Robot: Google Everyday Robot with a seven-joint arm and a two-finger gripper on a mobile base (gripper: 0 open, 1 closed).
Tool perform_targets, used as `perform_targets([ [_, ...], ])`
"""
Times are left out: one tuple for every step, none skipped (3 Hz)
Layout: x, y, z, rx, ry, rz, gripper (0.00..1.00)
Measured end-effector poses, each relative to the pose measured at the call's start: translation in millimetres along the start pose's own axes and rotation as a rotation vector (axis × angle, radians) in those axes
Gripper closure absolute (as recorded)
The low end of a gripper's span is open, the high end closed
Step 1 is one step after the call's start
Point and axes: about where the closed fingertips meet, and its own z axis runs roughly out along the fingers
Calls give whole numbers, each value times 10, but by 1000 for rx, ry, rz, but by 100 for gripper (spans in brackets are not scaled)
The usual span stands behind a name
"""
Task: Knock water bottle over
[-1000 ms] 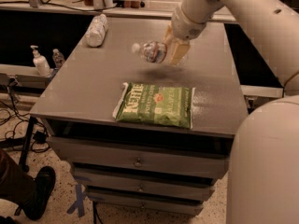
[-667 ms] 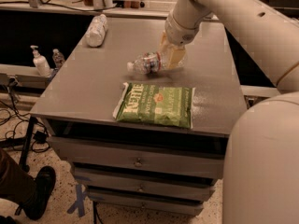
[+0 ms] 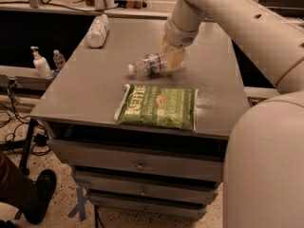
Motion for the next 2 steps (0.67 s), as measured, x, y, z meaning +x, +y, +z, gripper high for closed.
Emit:
perform_targets([
  [-41,-38,109,-1,13,7,38],
  [-68,-59,178,-4,21,8,14],
])
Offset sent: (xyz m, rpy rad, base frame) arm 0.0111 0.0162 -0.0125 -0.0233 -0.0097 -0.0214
